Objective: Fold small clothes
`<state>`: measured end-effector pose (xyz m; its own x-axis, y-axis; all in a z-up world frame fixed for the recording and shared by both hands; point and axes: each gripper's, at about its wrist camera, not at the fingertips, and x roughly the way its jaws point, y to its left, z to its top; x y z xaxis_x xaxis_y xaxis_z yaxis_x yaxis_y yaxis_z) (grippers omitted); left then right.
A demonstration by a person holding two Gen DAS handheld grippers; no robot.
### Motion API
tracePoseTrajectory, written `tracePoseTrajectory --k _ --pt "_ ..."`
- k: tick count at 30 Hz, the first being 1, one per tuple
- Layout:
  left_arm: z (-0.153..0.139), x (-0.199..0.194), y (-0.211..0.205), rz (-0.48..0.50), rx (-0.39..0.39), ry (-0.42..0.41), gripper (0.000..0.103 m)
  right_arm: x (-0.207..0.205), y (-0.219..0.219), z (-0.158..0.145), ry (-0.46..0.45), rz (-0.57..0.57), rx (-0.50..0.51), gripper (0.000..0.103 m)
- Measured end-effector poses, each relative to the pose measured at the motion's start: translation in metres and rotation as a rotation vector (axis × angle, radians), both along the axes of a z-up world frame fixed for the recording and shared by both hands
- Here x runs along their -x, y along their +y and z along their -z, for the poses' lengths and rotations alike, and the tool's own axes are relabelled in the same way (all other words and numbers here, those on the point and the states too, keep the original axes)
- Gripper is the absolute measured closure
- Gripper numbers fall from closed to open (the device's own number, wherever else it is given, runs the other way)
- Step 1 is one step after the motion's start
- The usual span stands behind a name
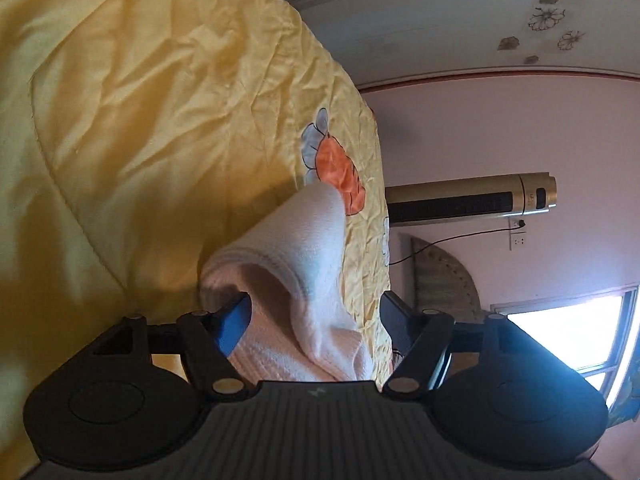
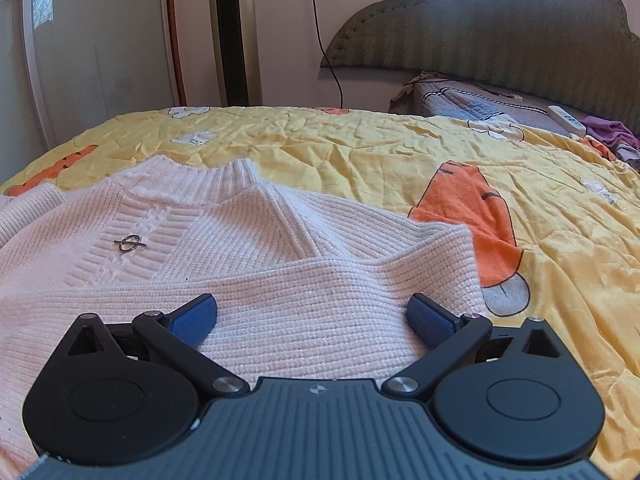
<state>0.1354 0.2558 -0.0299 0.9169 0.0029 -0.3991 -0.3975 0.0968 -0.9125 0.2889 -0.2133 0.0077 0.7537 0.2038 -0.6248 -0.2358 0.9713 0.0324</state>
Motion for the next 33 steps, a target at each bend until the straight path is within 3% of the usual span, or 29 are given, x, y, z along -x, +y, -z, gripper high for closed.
tracePoseTrajectory --k 1,2,4,6,7,9,13,16,18,20,24,25,30,33 --pt "0.003 -0.003 0.002 -0.007 -0.013 0.006 0.048 0.000 0.000 0.000 0.001 0.002 0.002 0.002" --pt "0.005 -0.005 0.005 -0.013 -0.020 0.037 0.071 0.000 0.001 0.000 0.004 0.005 0.004 0.002" --pt "0.015 -0.012 0.011 0.002 0.006 0.090 0.094 -0.004 0.006 -0.007 0.027 0.032 0.019 0.003" --pt "0.021 -0.013 0.013 0.003 0.026 0.080 0.094 -0.006 0.012 -0.026 0.051 0.124 -0.081 0.015" --pt "0.021 -0.013 0.014 0.008 0.033 0.074 0.094 -0.006 0.015 -0.037 0.058 0.127 -0.207 0.015" --pt "0.021 -0.013 0.015 0.016 0.075 0.048 0.095 -0.012 0.035 -0.051 0.135 0.014 -0.451 0.006" --pt "0.013 -0.014 0.019 0.029 0.140 0.006 0.095 -0.034 0.115 -0.053 0.406 -0.222 -0.708 0.004" --pt "0.003 -0.017 0.022 0.039 0.167 -0.025 0.095 -0.054 0.168 -0.031 0.627 -0.251 -0.875 0.005" --pt "-0.002 -0.020 0.025 0.049 0.181 -0.043 0.095 -0.064 0.197 -0.020 0.708 -0.259 -0.884 0.007" --pt "-0.005 -0.020 0.026 0.054 0.188 -0.059 0.095 -0.066 0.217 -0.018 0.725 -0.240 -0.848 0.009" --pt "-0.008 -0.022 0.027 0.066 0.197 -0.084 0.095 -0.076 0.231 -0.013 0.800 -0.211 -0.913 0.007" --pt "-0.008 -0.020 0.027 0.072 0.194 -0.088 0.095 -0.076 0.232 -0.018 0.791 -0.207 -0.907 0.007" --pt "-0.007 -0.022 0.026 0.085 0.204 -0.098 0.095 -0.059 0.223 -0.059 0.566 -0.243 -0.757 0.008" --pt "-0.007 -0.023 0.023 0.092 0.209 -0.101 0.095 -0.054 0.224 -0.054 0.683 -0.317 -0.875 0.007"
